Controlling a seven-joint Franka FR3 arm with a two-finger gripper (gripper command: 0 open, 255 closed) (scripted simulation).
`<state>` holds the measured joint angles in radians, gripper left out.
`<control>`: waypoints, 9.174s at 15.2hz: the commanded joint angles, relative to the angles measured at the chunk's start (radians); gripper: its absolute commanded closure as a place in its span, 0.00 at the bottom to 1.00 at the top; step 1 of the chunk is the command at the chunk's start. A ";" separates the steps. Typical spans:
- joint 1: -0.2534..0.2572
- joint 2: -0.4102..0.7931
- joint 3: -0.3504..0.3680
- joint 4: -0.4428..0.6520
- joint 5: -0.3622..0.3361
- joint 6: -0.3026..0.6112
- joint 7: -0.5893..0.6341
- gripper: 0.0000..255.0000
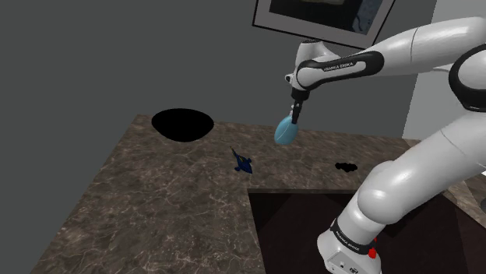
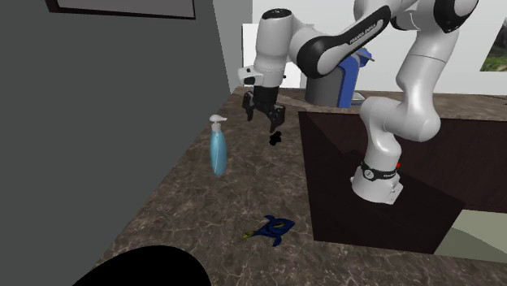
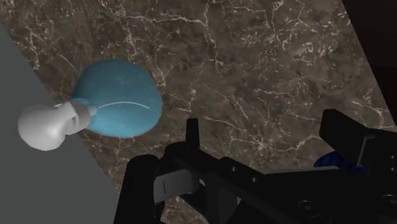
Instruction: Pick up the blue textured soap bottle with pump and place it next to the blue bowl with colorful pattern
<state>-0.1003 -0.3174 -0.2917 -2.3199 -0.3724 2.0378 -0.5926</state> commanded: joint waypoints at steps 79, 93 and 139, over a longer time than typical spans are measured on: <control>-0.080 0.457 -0.101 0.682 0.041 -0.103 -0.546 1.00; -0.086 0.487 -0.102 0.904 0.071 -0.286 -0.615 1.00; 0.130 0.982 0.029 1.294 0.127 -0.339 -0.222 1.00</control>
<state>0.0288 0.6681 -0.2632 -1.0047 -0.2444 1.6813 -0.8199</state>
